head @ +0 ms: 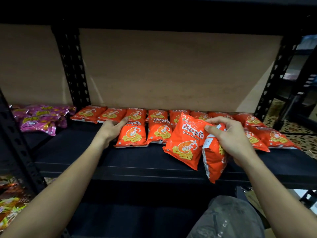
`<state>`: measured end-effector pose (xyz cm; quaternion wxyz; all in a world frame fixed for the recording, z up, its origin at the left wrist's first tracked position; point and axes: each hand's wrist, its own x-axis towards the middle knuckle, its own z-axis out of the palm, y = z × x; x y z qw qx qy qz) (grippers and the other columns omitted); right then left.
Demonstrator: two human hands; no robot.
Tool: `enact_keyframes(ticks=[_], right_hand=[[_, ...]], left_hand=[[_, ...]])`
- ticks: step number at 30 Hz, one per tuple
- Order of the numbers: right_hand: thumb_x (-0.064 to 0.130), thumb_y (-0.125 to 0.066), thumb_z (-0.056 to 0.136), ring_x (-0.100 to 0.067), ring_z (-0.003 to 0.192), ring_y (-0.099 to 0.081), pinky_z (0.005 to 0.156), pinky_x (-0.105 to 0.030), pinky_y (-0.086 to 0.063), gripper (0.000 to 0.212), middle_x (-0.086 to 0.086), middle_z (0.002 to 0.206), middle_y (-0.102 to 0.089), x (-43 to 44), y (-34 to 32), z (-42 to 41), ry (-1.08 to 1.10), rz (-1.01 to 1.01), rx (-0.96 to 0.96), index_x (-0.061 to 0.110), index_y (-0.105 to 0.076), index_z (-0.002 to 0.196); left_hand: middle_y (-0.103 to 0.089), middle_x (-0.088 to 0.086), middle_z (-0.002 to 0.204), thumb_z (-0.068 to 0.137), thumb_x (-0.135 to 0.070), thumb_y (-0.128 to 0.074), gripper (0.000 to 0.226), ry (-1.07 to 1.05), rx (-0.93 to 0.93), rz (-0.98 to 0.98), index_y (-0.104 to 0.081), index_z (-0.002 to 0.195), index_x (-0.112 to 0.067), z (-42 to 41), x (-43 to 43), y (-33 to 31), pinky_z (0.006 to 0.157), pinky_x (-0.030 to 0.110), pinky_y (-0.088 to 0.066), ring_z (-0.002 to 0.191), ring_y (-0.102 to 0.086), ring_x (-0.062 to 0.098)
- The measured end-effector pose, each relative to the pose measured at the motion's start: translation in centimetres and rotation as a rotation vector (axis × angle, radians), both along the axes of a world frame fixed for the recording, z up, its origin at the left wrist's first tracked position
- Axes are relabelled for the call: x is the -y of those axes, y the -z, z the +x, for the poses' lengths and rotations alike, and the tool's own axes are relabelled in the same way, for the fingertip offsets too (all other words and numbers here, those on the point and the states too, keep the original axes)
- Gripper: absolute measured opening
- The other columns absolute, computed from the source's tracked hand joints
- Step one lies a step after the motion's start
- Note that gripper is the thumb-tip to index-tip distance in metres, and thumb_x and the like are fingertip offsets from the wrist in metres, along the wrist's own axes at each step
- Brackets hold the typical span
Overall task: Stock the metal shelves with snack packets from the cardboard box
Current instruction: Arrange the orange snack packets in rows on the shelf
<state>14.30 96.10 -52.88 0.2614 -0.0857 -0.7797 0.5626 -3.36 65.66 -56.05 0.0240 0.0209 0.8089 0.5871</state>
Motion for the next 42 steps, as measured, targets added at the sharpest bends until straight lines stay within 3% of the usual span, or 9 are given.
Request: enact_keyframes(ticks=[4,7,11,16,20,26,31,37,42], right_hand=[[0.016,-0.071,0.090,-0.006,0.073,-0.072,0.061,-0.023,-0.055,0.009,0.003,0.098,-0.073,0.0,0.0,0.0,-0.010,0.002,-0.004,0.022,-0.073,0.096],[0.018,-0.072,0.090,-0.010,0.076,-0.073,0.063,-0.028,-0.056,0.010,0.001,0.100,-0.073,-0.1,0.1,0.0,-0.004,-0.004,0.006,0.023,-0.073,0.098],[0.017,-0.071,0.090,-0.009,0.074,-0.073,0.061,-0.026,-0.056,0.008,0.002,0.097,-0.073,-0.3,0.0,0.1,0.001,-0.007,-0.001,0.024,-0.073,0.095],[0.019,-0.071,0.091,-0.011,0.081,-0.071,0.063,-0.027,-0.056,0.010,0.005,0.101,-0.071,-0.1,0.0,0.0,-0.006,-0.007,0.016,0.027,-0.072,0.098],[0.019,-0.071,0.090,-0.009,0.076,-0.073,0.062,-0.027,-0.056,0.011,0.003,0.099,-0.072,-0.4,0.1,0.2,-0.002,-0.016,0.005,0.025,-0.073,0.099],[0.019,-0.072,0.090,-0.012,0.081,-0.073,0.068,-0.031,-0.058,0.011,0.003,0.097,-0.074,-1.1,0.4,0.4,0.017,-0.019,-0.005,0.023,-0.074,0.100],[0.020,-0.072,0.090,-0.012,0.082,-0.073,0.070,-0.033,-0.058,0.011,0.002,0.101,-0.073,-1.6,0.6,0.5,0.029,-0.033,0.004,0.023,-0.074,0.100],[0.018,-0.073,0.089,-0.016,0.086,-0.073,0.075,-0.037,-0.059,0.010,-0.001,0.103,-0.073,-2.1,0.9,0.3,0.047,-0.042,-0.003,0.022,-0.075,0.097],[0.018,-0.074,0.088,-0.016,0.087,-0.073,0.072,-0.032,-0.056,0.009,-0.002,0.102,-0.074,-2.5,1.2,0.2,0.067,-0.016,-0.014,0.022,-0.076,0.095]], left_hand=[[-0.067,0.016,0.091,0.087,-0.062,-0.058,0.060,-0.130,-0.086,-0.269,-0.059,0.080,-0.003,0.1,-0.3,-1.0,0.070,0.034,-0.050,0.076,-0.063,0.027],[-0.059,0.023,0.121,0.091,-0.059,-0.055,0.069,-0.215,-0.393,-0.418,-0.055,0.122,0.003,0.8,-0.5,-0.8,0.091,0.042,-0.050,0.110,-0.058,0.037],[-0.060,0.014,0.129,0.098,-0.046,-0.051,0.052,-0.007,-0.684,-0.680,-0.054,0.132,-0.006,3.0,-1.7,-0.1,0.105,0.043,-0.041,0.123,-0.053,0.029],[-0.043,0.010,0.152,0.104,-0.045,-0.034,0.058,0.177,-0.649,-0.946,-0.038,0.148,-0.008,3.0,-1.9,1.3,0.119,0.035,-0.022,0.141,-0.037,0.023],[-0.023,0.009,0.162,0.107,-0.040,-0.025,0.058,0.255,-0.540,-0.998,-0.022,0.155,-0.009,2.0,-1.3,1.6,0.122,0.036,-0.016,0.150,-0.017,0.022],[-0.005,0.002,0.165,0.105,-0.048,-0.017,0.059,0.295,-0.407,-1.139,-0.007,0.158,-0.023,0.7,-0.6,0.7,0.122,0.047,-0.011,0.152,-0.007,0.025],[-0.003,0.002,0.165,0.104,-0.049,-0.018,0.061,0.248,-0.473,-1.070,-0.004,0.158,-0.023,1.5,-1.3,0.4,0.120,0.050,-0.004,0.152,0.000,0.024],[-0.024,0.002,0.161,0.103,-0.051,-0.024,0.060,0.308,-0.695,-0.973,-0.028,0.154,-0.020,3.6,-5.9,-0.5,0.121,0.045,-0.009,0.148,-0.023,0.018],[-0.022,0.007,0.162,0.101,-0.059,-0.021,0.069,0.341,-0.718,-1.100,-0.024,0.155,-0.016,3.3,-8.7,0.4,0.122,0.045,-0.004,0.147,-0.024,0.023]])
